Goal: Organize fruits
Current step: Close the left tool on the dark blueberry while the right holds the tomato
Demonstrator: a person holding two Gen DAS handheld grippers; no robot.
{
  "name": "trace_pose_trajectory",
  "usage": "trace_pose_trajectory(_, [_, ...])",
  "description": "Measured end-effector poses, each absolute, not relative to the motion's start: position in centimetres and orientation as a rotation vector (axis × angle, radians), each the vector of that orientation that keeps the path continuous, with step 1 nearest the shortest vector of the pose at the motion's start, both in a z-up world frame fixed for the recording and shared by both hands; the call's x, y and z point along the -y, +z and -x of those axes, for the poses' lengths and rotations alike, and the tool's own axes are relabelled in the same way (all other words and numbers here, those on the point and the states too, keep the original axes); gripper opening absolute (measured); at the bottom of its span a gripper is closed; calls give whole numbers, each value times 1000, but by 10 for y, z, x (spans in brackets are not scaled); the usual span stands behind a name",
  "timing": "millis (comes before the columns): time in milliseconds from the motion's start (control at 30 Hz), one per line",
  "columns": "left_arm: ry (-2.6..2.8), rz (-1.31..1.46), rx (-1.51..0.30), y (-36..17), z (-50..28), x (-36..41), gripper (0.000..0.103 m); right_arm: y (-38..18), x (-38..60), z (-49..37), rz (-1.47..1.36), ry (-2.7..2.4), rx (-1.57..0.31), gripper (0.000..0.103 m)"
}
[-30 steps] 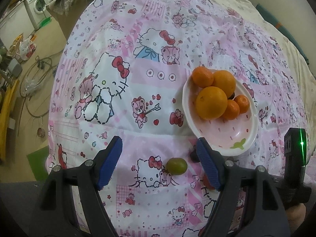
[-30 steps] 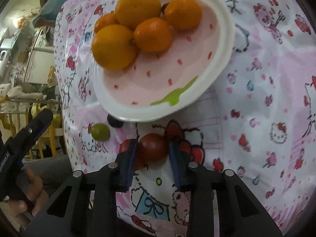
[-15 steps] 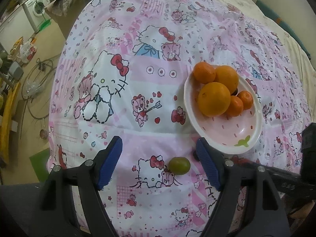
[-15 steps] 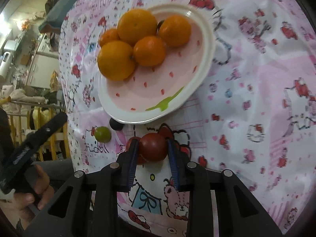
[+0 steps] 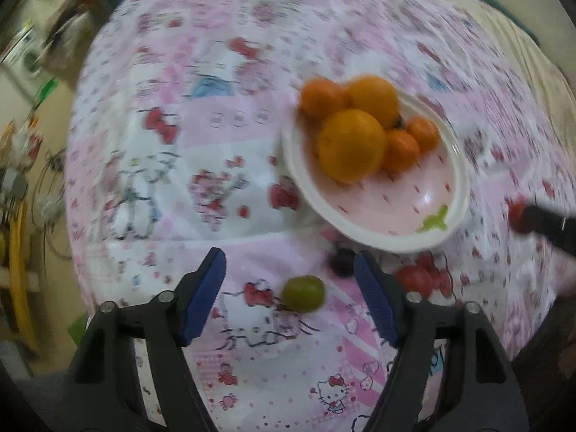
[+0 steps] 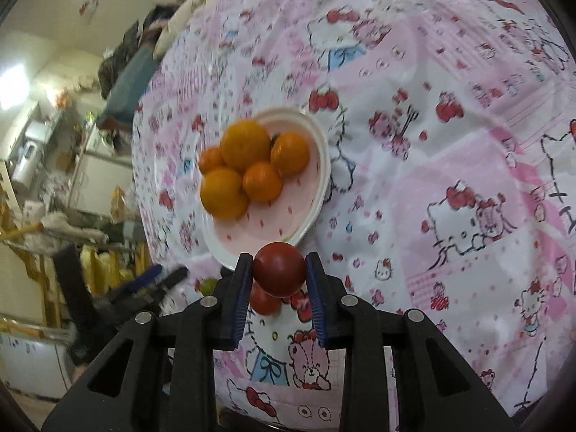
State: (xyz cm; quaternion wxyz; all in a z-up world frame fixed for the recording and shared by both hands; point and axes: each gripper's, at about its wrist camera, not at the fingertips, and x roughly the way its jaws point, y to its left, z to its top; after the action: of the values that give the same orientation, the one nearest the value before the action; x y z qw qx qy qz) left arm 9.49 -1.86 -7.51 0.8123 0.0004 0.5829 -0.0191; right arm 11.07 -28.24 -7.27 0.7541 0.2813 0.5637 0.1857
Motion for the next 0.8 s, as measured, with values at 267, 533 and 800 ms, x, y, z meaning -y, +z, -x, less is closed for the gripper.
trace_pose_trajectory(267, [-147, -180, -1312, -104, -104, 61, 46, -71, 277, -115, -631, 423, -1229, 31])
trace_pose_trajectory(533, [-174, -203, -1363, -123, -122, 74, 38, -70, 280, -116, -638, 427, -1230, 31])
trace_pose_trajectory(800, [-175, -212, -1372, -124, -121, 77, 19, -72, 279, -117, -623, 423, -1239, 31])
